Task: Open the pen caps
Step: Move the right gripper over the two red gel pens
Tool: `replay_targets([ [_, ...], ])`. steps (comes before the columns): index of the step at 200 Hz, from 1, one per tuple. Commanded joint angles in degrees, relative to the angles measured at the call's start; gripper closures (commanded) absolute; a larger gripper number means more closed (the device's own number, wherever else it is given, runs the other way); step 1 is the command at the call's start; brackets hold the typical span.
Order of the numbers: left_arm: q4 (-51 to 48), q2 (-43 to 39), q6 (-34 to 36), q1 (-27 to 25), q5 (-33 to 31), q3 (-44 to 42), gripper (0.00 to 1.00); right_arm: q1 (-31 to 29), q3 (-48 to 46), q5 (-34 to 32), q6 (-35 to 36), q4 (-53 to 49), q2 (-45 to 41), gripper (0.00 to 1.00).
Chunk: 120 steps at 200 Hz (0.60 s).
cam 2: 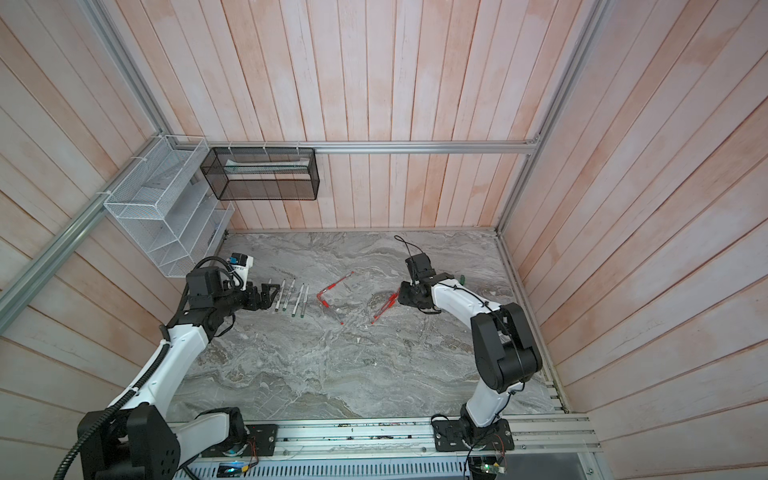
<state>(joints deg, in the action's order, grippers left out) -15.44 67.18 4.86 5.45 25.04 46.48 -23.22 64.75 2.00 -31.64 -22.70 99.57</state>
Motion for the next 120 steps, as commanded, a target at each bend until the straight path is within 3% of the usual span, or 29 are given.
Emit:
replay_targets([
  [1,-0.6,-1.1,0.1,-0.2,0.1,1.2,0.00,-0.4,3.2,-1.7,-3.1,1.6,3.4,0.60],
  [47,-0.6,-1.0,0.2,-0.1,0.3,1.2,0.00,-2.1,8.2,-1.1,-2.9,0.8,10.0,0.59],
  [95,-0.7,-0.4,-0.1,-0.2,0.7,1.4,0.00,-4.1,9.1,-1.5,-2.0,0.0,14.2,0.57],
  [120,1.1,-0.4,-0.6,-0.3,1.6,0.7,0.00,-5.1,7.3,-2.7,-1.2,1.3,13.9,0.61],
])
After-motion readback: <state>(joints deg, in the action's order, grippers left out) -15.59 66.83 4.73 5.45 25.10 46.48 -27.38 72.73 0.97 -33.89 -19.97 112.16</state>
